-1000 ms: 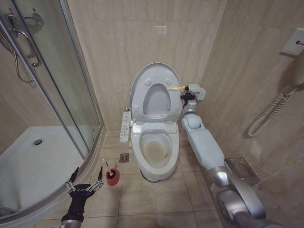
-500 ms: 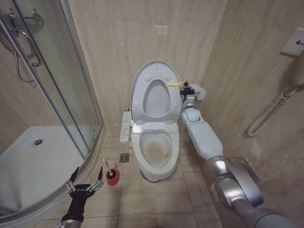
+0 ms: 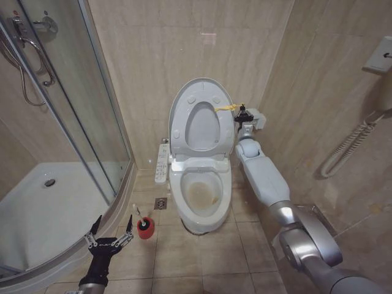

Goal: Open the toilet lid, clean the toilet bowl with a toilet brush, close the toilet lid, and flush.

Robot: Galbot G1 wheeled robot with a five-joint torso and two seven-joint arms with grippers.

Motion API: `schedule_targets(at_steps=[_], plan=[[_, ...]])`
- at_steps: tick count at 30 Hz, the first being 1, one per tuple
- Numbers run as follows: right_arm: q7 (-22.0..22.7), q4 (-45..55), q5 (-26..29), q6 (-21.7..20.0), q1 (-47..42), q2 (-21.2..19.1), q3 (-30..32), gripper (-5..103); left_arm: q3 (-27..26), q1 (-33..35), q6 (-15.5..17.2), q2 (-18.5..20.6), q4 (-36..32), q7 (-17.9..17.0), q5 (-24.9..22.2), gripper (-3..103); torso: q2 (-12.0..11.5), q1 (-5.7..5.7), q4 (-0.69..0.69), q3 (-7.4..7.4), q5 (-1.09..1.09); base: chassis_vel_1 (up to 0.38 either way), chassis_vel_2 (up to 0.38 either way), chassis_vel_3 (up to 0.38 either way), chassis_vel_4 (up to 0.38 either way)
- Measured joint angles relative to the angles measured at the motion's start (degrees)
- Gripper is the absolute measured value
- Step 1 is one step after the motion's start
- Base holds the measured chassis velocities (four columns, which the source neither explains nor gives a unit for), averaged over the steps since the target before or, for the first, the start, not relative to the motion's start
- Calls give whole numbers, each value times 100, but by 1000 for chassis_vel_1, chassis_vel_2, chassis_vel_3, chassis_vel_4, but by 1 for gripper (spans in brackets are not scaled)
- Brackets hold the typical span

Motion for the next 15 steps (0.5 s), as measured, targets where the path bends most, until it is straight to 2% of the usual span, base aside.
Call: schedule_targets(at_steps=[10,11,15], plan=[[130,881,427,-376,-441,-365,-214,0,0,0,0,0,0,0,0,100,0,0,-1,0,0,0,0,0,0],[130,932,436,-384,-475,-394,-215,13,0,0,0,0,0,0,0,100,0,0,-1,0,0,0,0,0,0],[118,1083,454,-399,-570,-504,-238,13,0,0,0,0,0,0,0,100,0,0,2,0,0,0,0,0,0]])
